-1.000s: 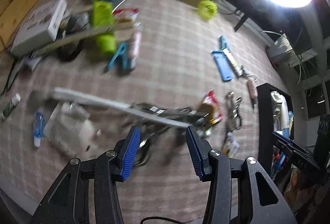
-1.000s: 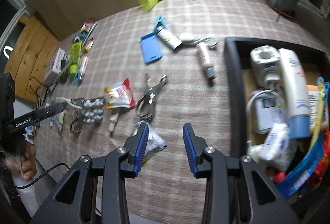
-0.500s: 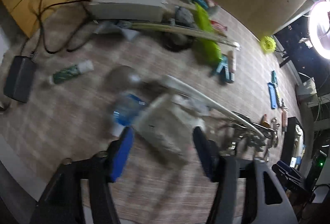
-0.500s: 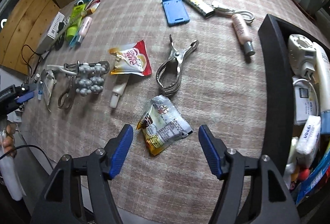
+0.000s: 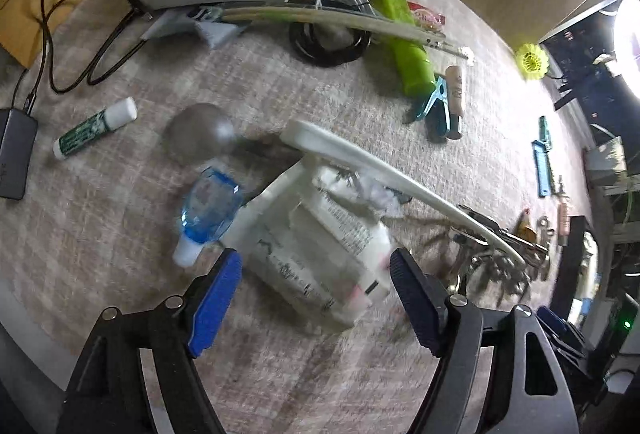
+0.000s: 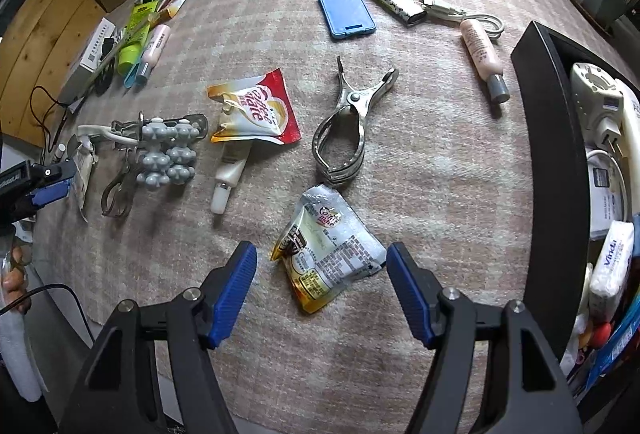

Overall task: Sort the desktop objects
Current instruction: 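Move both tools back to the white tissue packet and snack sachet, then grasp the white tissue packet with the left tool while right tool grasps the snack sachet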

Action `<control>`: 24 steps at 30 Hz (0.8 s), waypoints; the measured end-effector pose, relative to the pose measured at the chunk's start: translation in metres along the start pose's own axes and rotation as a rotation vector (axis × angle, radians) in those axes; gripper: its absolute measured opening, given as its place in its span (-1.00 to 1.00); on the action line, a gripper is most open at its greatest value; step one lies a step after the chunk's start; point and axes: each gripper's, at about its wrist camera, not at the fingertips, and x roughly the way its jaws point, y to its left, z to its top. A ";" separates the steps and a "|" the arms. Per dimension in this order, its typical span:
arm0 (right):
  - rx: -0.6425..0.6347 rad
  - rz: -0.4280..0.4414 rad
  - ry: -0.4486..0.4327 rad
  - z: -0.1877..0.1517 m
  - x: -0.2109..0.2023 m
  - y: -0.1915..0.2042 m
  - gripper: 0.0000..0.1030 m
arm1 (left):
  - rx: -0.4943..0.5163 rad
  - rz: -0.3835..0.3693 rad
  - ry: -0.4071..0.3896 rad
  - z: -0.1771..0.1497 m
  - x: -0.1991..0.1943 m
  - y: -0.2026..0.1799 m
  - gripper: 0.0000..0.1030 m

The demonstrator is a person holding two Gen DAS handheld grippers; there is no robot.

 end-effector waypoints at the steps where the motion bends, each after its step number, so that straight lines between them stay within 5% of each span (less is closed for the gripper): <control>1: 0.002 -0.001 0.001 0.002 0.000 -0.002 0.30 | 0.006 0.017 0.001 0.001 0.003 -0.006 0.46; 8: -0.049 0.002 0.017 0.016 0.009 -0.005 0.40 | 0.100 0.228 -0.043 -0.002 0.031 -0.036 0.68; 14: -0.124 -0.030 0.047 0.026 0.023 -0.003 0.58 | 0.140 0.206 -0.095 -0.014 0.028 -0.036 0.65; 20: -0.265 -0.114 0.056 0.014 0.027 0.013 0.57 | 0.149 0.187 -0.120 -0.020 0.019 -0.027 0.22; 23: -0.266 -0.110 0.048 0.015 0.023 0.009 0.25 | 0.131 0.162 -0.122 -0.021 0.015 -0.019 0.07; 24: -0.257 -0.112 0.046 0.017 0.020 0.006 0.01 | 0.124 0.149 -0.120 -0.021 0.013 -0.017 0.03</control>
